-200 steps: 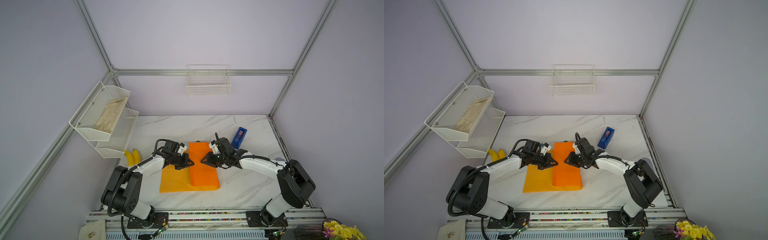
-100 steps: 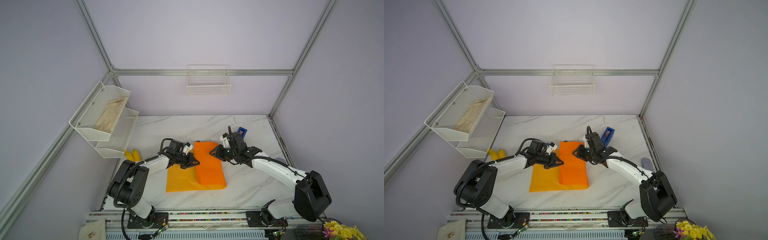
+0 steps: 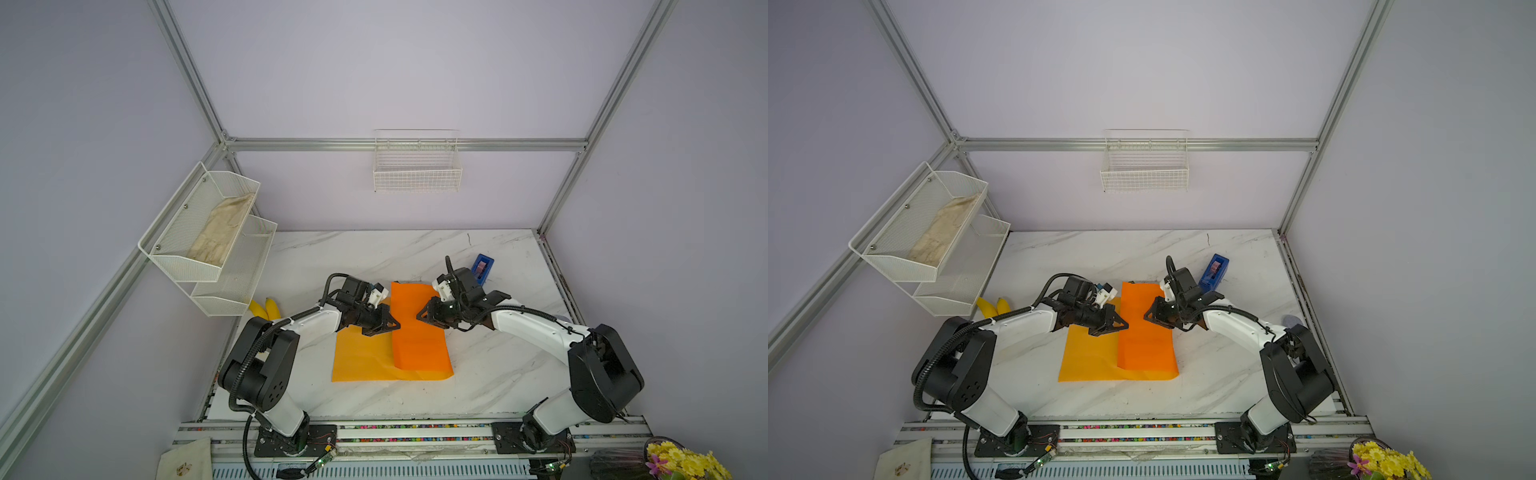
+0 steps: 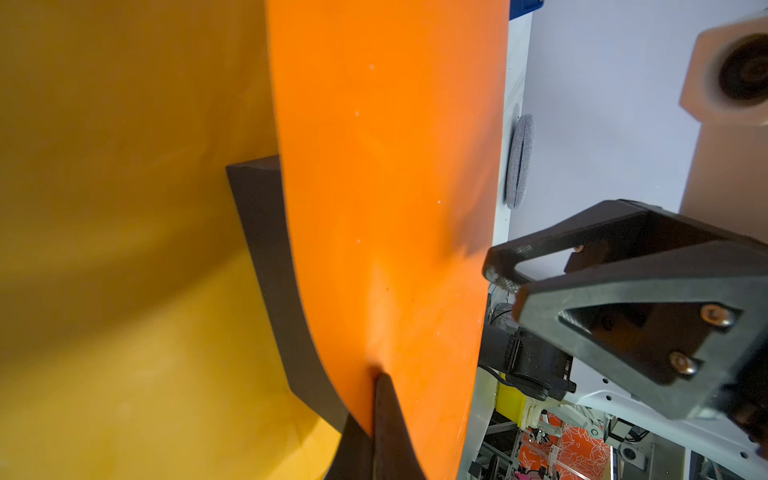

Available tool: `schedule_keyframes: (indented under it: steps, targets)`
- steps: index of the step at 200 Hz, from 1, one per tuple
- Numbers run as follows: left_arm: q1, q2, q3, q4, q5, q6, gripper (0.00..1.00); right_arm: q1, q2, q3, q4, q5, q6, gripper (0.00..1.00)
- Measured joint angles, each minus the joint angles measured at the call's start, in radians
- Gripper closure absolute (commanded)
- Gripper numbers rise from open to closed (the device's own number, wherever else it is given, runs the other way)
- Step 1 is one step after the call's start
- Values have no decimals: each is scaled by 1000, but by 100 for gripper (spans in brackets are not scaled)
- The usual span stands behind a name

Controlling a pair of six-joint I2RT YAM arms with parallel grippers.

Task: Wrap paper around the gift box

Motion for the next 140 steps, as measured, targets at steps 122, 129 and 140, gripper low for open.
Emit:
schedule_keyframes:
  steps: [122,129,140]
  targets:
    - [2,19,32,-176,-186,36,74,0,29,0,-4,-2,-47,73]
    - [3,19,32,-192,-201,39,73,0,29,0,-4,-2,-47,73]
    - [4,19,32,-219,-220,44,73,0,29,0,-4,-2,-47,73]
